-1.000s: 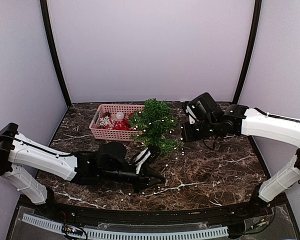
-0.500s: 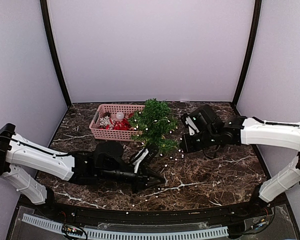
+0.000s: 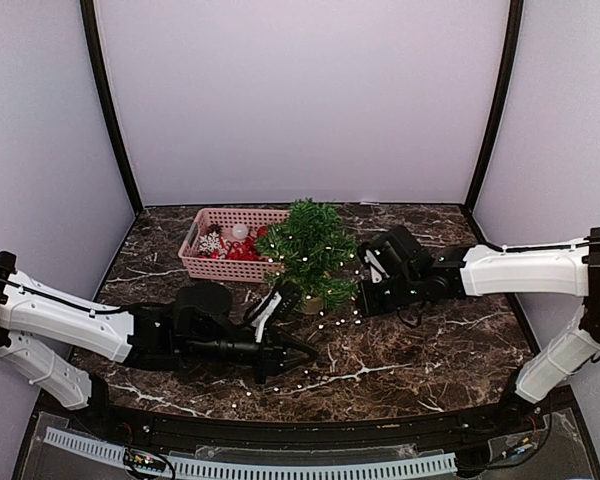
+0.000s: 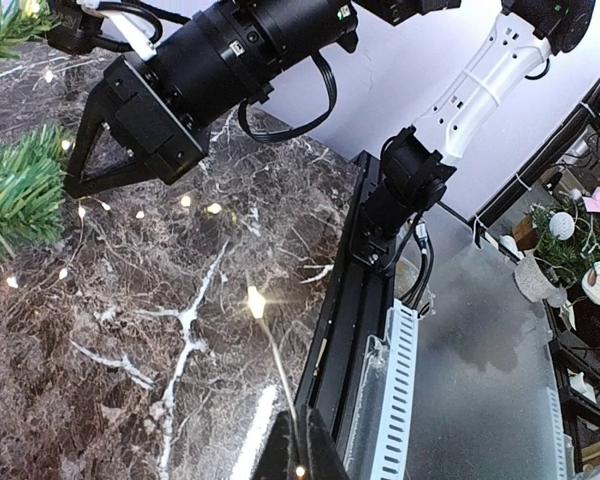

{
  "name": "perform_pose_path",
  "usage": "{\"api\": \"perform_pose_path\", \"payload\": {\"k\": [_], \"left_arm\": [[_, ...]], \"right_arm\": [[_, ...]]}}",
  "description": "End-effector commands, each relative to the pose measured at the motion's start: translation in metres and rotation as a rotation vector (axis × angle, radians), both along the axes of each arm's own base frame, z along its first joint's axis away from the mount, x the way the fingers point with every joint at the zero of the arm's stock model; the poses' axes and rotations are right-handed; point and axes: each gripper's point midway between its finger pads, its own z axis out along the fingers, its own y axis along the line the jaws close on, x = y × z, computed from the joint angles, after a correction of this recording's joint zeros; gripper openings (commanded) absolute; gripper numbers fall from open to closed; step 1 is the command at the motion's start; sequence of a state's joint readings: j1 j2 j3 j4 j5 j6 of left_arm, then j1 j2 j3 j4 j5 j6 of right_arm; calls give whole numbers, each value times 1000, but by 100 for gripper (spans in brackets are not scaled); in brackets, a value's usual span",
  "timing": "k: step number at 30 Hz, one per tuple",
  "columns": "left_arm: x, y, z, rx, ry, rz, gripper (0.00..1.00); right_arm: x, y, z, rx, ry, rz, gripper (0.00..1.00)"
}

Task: Decorate the small christmas tree
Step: Adjust the side of the string light in the gap of branches.

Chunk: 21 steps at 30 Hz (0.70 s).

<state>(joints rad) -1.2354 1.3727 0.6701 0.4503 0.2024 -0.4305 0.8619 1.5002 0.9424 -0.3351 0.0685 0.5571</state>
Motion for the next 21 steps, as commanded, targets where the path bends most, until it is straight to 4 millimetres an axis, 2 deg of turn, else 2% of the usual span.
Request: {"api": "perform_pose_path", "payload": {"k": [1,3,10,12,14,21], "left_arm": [[3,8,17,-34,-19,34,0],[4,8,23,-43,-25,38,0],[5,7,33,-48,-30,34,0],[6,7,34,-49,-28,36,0],[6,7,34,-50,-24,38,0],[6,8,31,-46,-11,37,0]], "right_arm": [[17,-2,25,31,-82,-42,0],[18,-6,35,44,-107,-61,0],[22,-15,102,146,-241,-99,0],[26,-17,114,155,-269,-108,0],[32,-19,117,146,-279,-122,0],[52,-19,90,116,-222,-138,0]]}}
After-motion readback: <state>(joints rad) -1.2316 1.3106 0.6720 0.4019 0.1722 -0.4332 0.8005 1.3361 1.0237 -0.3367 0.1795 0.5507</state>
